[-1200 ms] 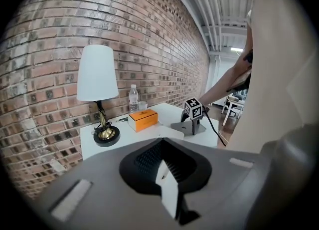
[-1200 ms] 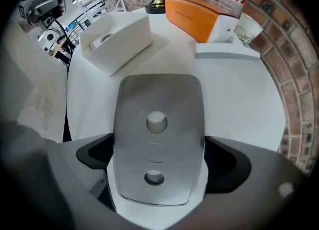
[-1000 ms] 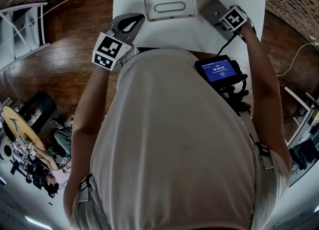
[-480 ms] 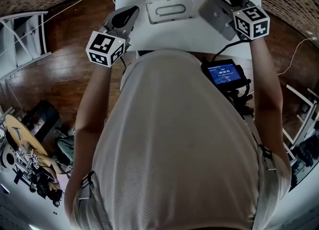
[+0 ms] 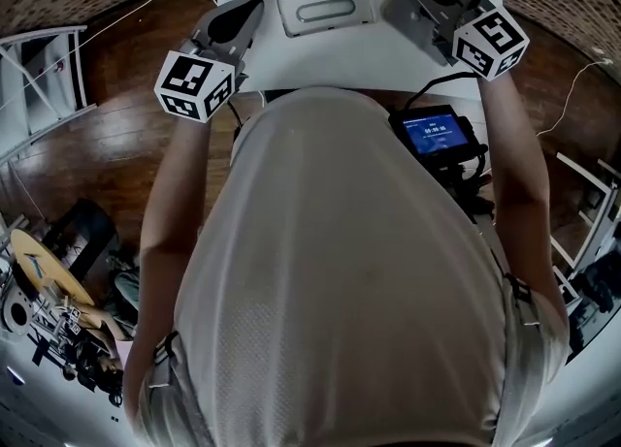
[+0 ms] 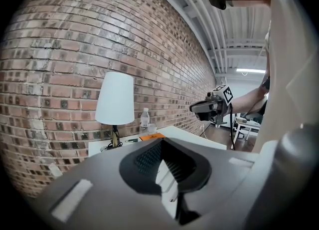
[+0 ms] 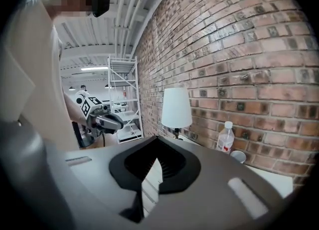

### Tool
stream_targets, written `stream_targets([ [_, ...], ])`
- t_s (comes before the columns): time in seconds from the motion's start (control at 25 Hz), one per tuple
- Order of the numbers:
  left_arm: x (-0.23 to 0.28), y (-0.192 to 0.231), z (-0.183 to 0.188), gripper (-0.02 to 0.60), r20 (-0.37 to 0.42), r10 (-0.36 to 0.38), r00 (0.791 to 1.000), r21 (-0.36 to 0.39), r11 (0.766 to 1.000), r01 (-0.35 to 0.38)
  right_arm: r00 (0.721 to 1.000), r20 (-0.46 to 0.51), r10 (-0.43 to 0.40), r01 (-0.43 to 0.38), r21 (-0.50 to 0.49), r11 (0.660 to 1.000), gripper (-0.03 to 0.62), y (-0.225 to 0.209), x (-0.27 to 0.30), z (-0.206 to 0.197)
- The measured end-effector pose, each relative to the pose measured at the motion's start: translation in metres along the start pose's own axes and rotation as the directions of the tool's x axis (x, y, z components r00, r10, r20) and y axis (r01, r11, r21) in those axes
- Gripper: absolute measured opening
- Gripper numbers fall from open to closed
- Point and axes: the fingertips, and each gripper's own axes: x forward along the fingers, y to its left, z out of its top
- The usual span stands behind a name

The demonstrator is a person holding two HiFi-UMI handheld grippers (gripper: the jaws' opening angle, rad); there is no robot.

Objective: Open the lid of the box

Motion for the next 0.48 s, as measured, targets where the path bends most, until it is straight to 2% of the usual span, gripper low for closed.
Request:
stream_targets([
  [0.48,-0.001,0.009,0.012,0.000,0.012,0.003,1.000,-0.010,1.000,-0.003,0.997,0.050,0.057,-0.058,0.016,0.998,0.002,0.018,0.017,0.011],
])
